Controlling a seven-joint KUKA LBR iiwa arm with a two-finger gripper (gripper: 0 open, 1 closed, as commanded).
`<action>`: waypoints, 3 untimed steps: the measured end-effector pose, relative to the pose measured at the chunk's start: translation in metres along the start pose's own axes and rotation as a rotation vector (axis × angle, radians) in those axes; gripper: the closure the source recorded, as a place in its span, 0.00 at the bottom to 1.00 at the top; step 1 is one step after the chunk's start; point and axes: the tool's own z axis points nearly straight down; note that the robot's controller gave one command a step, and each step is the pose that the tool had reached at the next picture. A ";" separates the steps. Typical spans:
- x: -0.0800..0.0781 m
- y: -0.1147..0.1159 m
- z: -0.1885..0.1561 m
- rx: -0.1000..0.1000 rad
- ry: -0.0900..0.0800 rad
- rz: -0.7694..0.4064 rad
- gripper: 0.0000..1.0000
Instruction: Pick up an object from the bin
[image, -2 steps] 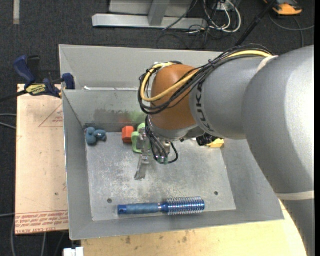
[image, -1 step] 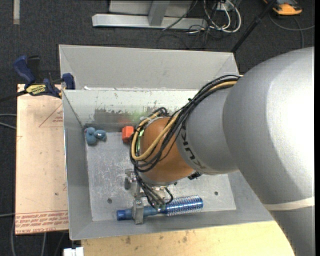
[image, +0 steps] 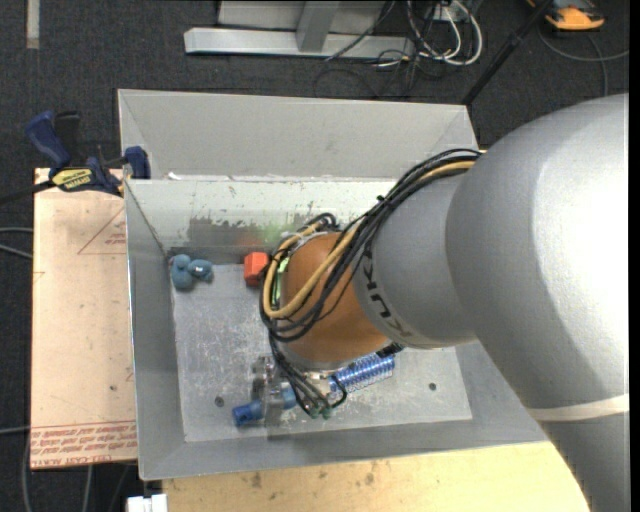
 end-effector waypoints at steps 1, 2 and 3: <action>0.007 -0.001 0.000 0.000 0.000 -0.006 1.00; -0.005 0.002 -0.197 -0.001 -0.006 -0.043 1.00; -0.003 0.002 -0.192 0.001 0.003 -0.044 0.00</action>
Offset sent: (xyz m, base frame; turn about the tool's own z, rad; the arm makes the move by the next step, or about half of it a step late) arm -0.0092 -0.0018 -0.0016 -0.0082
